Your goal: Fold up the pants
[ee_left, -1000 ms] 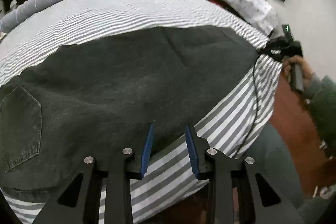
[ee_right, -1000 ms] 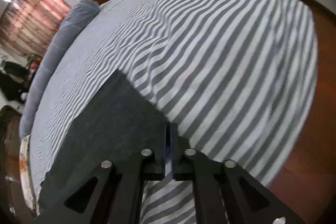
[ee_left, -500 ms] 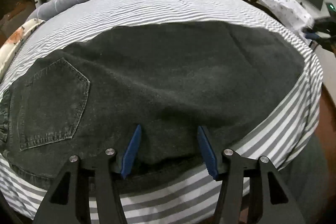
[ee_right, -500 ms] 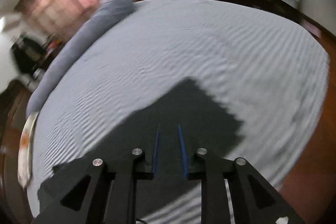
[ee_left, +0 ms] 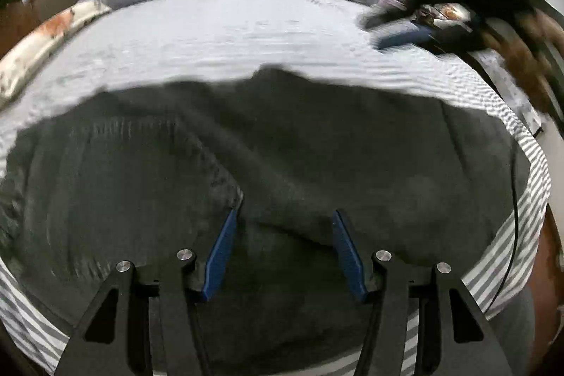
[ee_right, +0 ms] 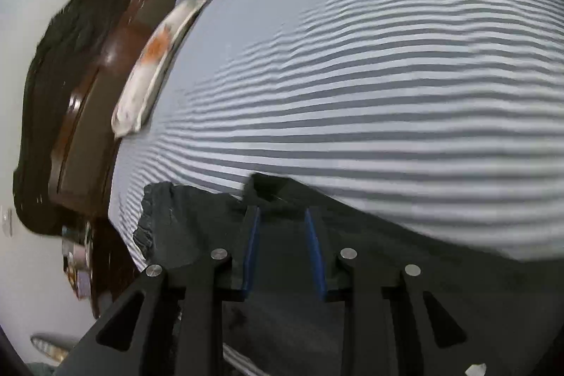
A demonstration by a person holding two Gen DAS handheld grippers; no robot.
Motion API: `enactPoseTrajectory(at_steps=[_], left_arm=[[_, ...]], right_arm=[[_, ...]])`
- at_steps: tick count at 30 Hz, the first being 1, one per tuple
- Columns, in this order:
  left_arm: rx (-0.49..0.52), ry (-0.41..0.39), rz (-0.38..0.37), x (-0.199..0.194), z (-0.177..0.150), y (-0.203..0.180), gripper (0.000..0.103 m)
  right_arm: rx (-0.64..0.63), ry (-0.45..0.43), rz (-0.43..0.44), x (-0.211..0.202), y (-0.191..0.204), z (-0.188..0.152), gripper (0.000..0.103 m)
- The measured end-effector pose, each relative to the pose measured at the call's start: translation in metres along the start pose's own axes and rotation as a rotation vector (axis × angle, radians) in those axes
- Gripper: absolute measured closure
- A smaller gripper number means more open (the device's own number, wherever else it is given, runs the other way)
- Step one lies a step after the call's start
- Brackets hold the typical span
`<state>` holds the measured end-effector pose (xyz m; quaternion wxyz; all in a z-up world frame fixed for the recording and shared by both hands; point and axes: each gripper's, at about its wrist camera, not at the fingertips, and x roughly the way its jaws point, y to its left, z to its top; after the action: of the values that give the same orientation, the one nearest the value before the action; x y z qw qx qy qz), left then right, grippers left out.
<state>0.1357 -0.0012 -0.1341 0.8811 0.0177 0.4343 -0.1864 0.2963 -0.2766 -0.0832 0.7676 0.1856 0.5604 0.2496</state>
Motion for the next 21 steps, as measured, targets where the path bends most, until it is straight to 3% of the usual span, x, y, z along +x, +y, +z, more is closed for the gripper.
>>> enactPoseTrajectory(at_steps=[4, 9, 11, 13, 15, 18, 21], left_arm=[[0.054, -0.021, 0.001, -0.004, -0.015, -0.003, 0.047], [0.008, -0.013, -0.045, -0.001, -0.012, 0.009, 0.047], [0.001, -0.016, -0.052, -0.002, -0.012, 0.011, 0.047], [0.005, -0.018, -0.051, -0.002, -0.012, 0.011, 0.047], [0.007, -0.018, -0.050, -0.003, -0.013, 0.009, 0.047], [0.006, -0.019, -0.049, -0.004, -0.017, 0.009, 0.047], [0.024, -0.028, -0.029, -0.004, -0.020, 0.005, 0.047]], right_arm=[[-0.056, 0.097, 0.007, 0.050, 0.018, 0.016, 0.077], [-0.097, 0.216, 0.017, 0.096, 0.023, 0.020, 0.077], [-0.123, 0.241, 0.016, 0.109, 0.029, 0.021, 0.086], [-0.155, 0.230, 0.026, 0.113, 0.037, 0.020, 0.094], [-0.214, 0.167, 0.012, 0.102, 0.050, 0.020, 0.096], [-0.204, 0.048, 0.033, 0.078, 0.057, 0.031, 0.097], [-0.174, 0.031, 0.027, 0.079, 0.048, 0.040, 0.098]])
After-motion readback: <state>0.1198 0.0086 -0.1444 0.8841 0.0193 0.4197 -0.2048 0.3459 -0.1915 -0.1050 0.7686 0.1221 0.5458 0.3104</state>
